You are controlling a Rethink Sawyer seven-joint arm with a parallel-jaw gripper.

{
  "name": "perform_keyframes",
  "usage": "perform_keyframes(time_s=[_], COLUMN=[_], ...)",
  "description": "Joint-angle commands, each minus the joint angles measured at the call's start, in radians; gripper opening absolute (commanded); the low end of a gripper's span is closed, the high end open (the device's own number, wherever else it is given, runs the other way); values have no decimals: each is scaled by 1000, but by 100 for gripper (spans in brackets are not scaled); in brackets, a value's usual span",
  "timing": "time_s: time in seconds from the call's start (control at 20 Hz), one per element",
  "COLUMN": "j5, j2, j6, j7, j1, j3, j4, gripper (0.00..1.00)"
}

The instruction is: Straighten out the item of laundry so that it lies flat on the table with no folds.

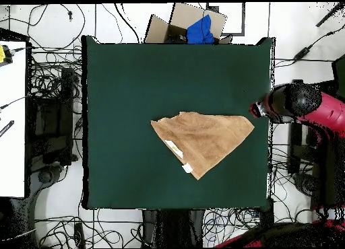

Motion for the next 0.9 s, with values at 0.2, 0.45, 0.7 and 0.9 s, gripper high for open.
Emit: perform_keyframes(time_s=[0.2,0.45,0.7,0.9], j5=[-116,-129,-91,-100], j2=[-84,-79,-36,-89], j6=[291,372,326,370], j7=[-463,-550,-549,-529], j1=[26,33,1,16], j3=[68,91,80,19], j4=[-95,-167,-160,-151], gripper=[100,100,100,100])
